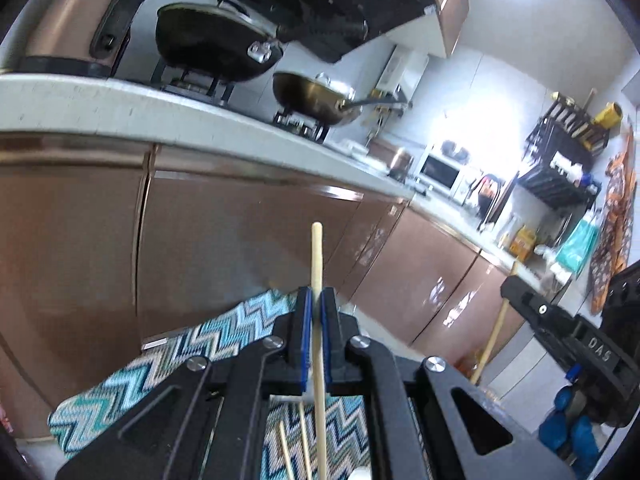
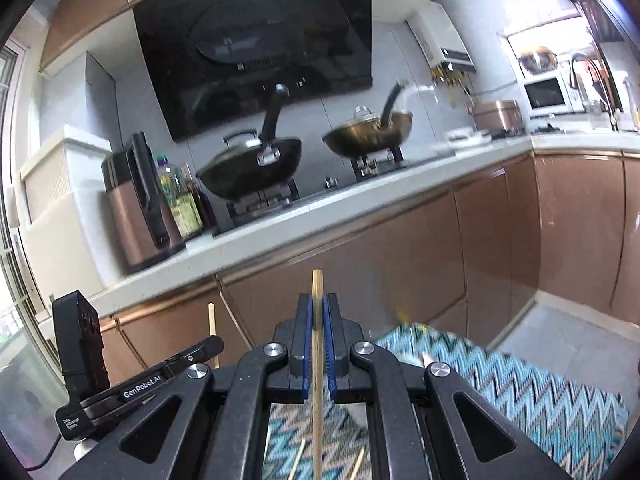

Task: Organize utensils
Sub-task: 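Lift the chopstick with the left tool while the right tool carries its chopstick over the holder, then open the left tool over the holder while the right tool drops its chopstick in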

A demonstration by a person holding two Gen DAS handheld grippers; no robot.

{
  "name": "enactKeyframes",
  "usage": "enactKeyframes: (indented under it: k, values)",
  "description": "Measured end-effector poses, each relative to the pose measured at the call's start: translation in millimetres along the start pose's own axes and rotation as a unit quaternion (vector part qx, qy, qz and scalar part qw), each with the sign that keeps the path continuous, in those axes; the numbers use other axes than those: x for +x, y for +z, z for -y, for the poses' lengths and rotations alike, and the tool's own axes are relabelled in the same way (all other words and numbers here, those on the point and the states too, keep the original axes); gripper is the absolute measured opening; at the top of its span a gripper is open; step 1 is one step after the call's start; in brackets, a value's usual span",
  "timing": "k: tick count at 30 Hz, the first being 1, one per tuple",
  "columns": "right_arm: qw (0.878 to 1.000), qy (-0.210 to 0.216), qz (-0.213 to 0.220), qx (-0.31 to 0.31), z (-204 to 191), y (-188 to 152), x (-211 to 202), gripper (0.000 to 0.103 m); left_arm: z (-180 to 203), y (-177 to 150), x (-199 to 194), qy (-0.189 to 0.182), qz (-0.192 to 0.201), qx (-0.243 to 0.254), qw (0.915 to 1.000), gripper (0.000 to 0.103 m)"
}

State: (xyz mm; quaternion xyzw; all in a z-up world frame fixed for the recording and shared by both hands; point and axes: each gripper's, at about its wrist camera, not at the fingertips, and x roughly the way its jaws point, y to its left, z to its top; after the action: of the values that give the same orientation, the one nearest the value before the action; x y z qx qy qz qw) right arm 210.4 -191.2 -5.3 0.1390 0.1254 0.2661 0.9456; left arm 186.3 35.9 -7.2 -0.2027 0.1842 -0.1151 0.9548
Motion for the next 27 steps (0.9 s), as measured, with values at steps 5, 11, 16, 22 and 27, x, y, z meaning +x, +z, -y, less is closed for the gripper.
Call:
enactKeyframes:
  k: [5,11,16,22,27]
  values:
    - [0.999,0.011,0.039,-0.018,1,15,20,0.006,7,28,16,-0.02,0.042,0.002,0.9989,0.004]
    - [0.996,0.009,0.085,-0.028,13,19,58,0.006,22,46,52,0.004,0.11,0.028,0.9935,0.004]
    - [0.995,-0.004,0.092,-0.033,29,4,97,0.006,25,36,97,0.033,0.133,0.052,0.9893,0.004]
    - [0.996,-0.019,0.079,-0.034,49,-26,132,0.006,15,9,137,0.056,0.137,0.065,0.9869,0.004]
    - [0.997,-0.028,0.06,-0.037,58,-51,143,0.007,1,-15,158,0.072,0.127,0.069,0.9868,0.004]
